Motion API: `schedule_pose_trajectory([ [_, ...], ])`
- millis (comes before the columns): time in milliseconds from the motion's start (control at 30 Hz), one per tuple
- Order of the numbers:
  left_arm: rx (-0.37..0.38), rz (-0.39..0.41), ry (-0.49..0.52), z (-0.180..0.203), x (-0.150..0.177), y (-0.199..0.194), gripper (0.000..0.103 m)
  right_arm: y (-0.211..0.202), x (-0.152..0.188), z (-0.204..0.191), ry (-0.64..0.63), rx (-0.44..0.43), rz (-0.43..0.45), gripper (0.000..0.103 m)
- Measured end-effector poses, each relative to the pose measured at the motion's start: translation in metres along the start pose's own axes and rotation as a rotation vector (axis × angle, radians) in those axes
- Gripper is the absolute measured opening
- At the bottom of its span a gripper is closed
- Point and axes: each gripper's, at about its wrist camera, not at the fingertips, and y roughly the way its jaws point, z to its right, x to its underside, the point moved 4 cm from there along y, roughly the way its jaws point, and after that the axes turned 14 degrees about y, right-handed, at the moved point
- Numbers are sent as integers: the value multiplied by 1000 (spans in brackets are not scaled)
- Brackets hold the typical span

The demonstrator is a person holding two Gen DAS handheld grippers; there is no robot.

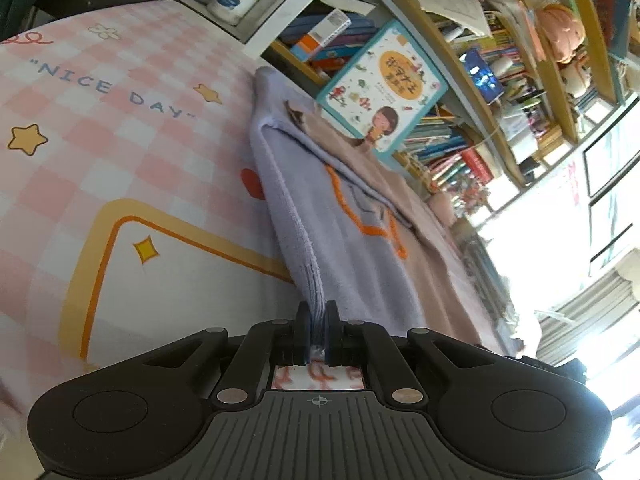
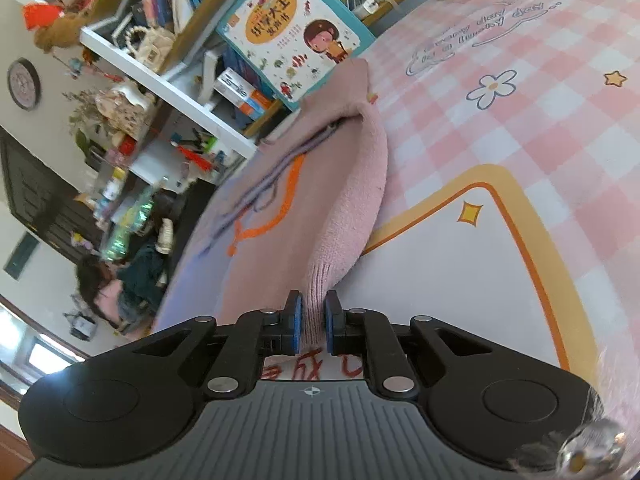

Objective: Fold clothes
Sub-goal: 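Lift the hem with both grippers, fold it toward the collar, then open both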

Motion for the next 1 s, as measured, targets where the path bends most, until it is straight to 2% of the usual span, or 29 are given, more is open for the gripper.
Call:
schedule_pose_trajectory([
  [233, 77, 12, -49, 19, 13, -30, 4, -35, 17, -13, 31, -115, -30, 10],
  [300, 86, 42, -51, 21, 11, -34, 4, -38, 18, -17, 34, -144, -32, 10],
  [467, 134, 181, -33, 22, -26, -38, 4, -35, -7, -43, 23, -319, 12, 10],
  [633, 154, 299, 4, 24, -80, -25, 4, -17, -51, -77, -16, -426, 94, 10],
  [800, 122, 342, 59, 19, -126, 2, 4, 12, -101, -87, 31, -444, 164, 10],
  [1000, 52, 310, 45, -1, -159, 48, 4, 60, -138, -82, 62, -359, 187, 10],
])
